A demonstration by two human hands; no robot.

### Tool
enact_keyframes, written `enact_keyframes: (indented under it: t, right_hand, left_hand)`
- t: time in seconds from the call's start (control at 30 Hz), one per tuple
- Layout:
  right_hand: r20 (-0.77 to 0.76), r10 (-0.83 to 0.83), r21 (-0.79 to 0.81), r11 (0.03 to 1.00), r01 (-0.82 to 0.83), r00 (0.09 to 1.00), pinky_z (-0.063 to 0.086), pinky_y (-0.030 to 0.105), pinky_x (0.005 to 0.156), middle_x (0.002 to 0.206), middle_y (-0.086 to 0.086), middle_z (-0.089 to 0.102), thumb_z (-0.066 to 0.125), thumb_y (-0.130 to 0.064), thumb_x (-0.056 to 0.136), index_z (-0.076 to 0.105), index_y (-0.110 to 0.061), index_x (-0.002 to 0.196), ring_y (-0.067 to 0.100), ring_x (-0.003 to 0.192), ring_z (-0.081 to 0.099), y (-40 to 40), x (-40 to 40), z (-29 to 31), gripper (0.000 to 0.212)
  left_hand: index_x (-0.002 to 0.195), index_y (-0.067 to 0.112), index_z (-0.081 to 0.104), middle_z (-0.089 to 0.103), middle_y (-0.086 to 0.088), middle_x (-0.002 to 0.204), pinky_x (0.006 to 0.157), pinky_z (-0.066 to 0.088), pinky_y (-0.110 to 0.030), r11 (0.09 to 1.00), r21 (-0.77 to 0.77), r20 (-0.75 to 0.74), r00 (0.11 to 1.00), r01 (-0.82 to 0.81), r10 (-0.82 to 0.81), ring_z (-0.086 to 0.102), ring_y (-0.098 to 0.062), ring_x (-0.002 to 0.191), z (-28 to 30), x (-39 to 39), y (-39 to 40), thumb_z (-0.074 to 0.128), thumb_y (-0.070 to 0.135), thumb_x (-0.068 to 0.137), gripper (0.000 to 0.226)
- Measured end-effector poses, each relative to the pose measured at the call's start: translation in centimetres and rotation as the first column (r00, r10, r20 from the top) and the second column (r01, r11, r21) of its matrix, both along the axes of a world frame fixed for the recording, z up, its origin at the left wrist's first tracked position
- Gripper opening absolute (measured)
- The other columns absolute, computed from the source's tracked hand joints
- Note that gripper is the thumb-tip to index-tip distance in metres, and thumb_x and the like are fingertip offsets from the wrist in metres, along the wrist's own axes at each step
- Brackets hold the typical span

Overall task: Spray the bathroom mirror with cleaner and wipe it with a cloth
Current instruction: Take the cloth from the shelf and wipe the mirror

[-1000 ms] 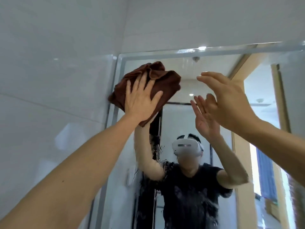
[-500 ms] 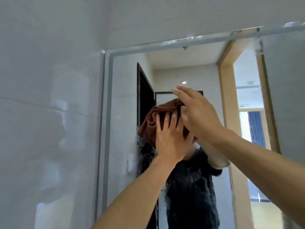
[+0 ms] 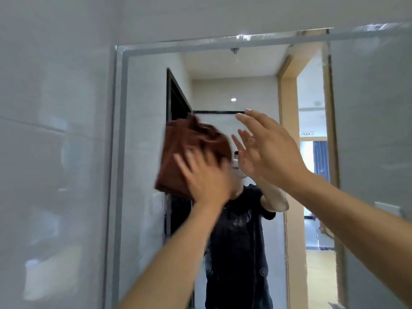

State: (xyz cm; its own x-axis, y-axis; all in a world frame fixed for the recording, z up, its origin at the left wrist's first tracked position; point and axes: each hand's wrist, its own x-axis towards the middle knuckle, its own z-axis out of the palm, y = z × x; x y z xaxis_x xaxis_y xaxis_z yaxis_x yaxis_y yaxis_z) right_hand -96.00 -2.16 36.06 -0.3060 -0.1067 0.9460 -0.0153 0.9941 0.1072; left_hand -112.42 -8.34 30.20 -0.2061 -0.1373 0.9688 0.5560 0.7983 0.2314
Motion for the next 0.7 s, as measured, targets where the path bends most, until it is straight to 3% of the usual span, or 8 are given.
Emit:
enact_keyframes:
  t: [0.1,0.2,0.23,0.3,0.37,0.5,0.6,0.7]
  right_hand:
    - [-0.032,0.079,-0.029,0.996,-0.08,0.996,0.036,0.038,0.113,0.156,0.002,0.041,0.048,-0.003,0.095,0.044,-0.02,0.149,0.023,0.142,0.039,-1.2,-0.4,-0.4,0.057]
    - [-0.035,0.097,-0.033,0.995,-0.098,0.995,0.035,0.036,0.112,0.157,0.0,0.039,0.048,-0.005,0.096,0.042,-0.022,0.15,0.02,0.142,0.037,-1.5,-0.8,-0.9,0.056]
    - [-0.039,0.103,-0.032,0.994,-0.104,0.994,0.036,0.037,0.112,0.157,0.0,0.039,0.047,-0.006,0.097,0.042,-0.022,0.15,0.021,0.142,0.038,-1.4,-0.9,-1.1,0.055]
    - [-0.05,0.109,-0.036,0.993,-0.11,0.993,0.037,0.036,0.11,0.155,0.001,0.042,0.047,-0.007,0.098,0.044,-0.022,0.149,0.022,0.14,0.041,-1.2,-1.0,-1.7,0.053]
    - [-0.05,0.101,-0.039,0.994,-0.102,0.994,0.037,0.033,0.107,0.155,-0.001,0.043,0.047,-0.008,0.099,0.045,-0.024,0.148,0.02,0.139,0.042,-1.0,-1.0,-2.3,0.052]
    - [-0.042,0.093,-0.033,0.995,-0.095,0.995,0.032,0.016,0.098,0.153,-0.003,0.044,0.049,-0.008,0.098,0.048,-0.026,0.146,0.005,0.127,0.045,-0.8,-0.9,-3.4,0.051]
    - [-0.02,0.102,-0.069,0.992,-0.103,0.995,0.022,0.0,0.09,0.154,-0.004,0.043,0.048,-0.004,0.097,0.048,-0.026,0.146,0.002,0.127,0.034,-0.9,-0.9,-3.9,0.054]
    - [0.0,0.114,-0.092,0.989,-0.113,0.994,0.034,0.015,0.1,0.156,-0.003,0.041,0.048,-0.004,0.095,0.046,-0.026,0.147,0.003,0.127,0.043,-1.7,-1.1,-4.6,0.057]
  left_hand:
    - [0.151,0.016,0.036,0.04,-0.011,0.155,0.119,0.017,-0.06,0.941,-0.302,-0.139,0.969,0.155,-0.205,0.029,-0.033,0.147,-4.4,3.5,5.4,0.032,0.047,0.101,0.058]
    - [0.145,0.027,0.042,0.041,0.001,0.153,0.098,0.05,-0.047,0.905,-0.379,-0.111,0.961,0.194,-0.253,0.037,-0.022,0.141,-6.7,2.1,3.7,0.035,0.051,0.101,0.051]
    - [0.143,0.027,0.042,0.041,0.001,0.151,0.095,0.05,-0.046,0.913,-0.375,-0.118,0.969,0.159,-0.217,0.038,-0.023,0.139,-6.9,0.9,1.9,0.037,0.051,0.1,0.05]
    - [0.144,0.025,0.041,0.04,-0.003,0.152,0.114,0.031,-0.05,0.95,-0.302,-0.115,0.987,0.074,-0.113,0.038,-0.026,0.138,-7.4,-2.2,-2.6,0.038,0.048,0.1,0.05]
    - [0.144,0.019,0.043,0.04,-0.01,0.153,0.121,0.018,-0.054,0.997,-0.069,-0.039,0.999,-0.022,0.019,0.037,-0.03,0.14,-8.0,-5.8,-8.2,0.038,0.044,0.101,0.05]
    - [0.136,0.001,0.053,0.048,-0.026,0.144,0.117,0.022,-0.06,0.957,0.279,0.228,0.974,-0.075,0.01,0.038,-0.039,0.14,-8.8,-8.7,-13.6,0.038,0.033,0.098,0.052]
    - [0.127,-0.001,0.059,0.049,-0.028,0.142,0.117,0.02,-0.062,0.95,0.308,0.234,0.972,-0.049,-0.026,0.039,-0.04,0.139,-8.6,-5.4,-9.3,0.04,0.032,0.097,0.048]
    - [0.133,0.007,0.057,0.049,-0.021,0.144,0.12,0.014,-0.06,0.993,0.051,0.069,0.992,0.104,-0.108,0.037,-0.038,0.141,-11.4,-1.0,-3.0,0.045,0.036,0.097,0.048]
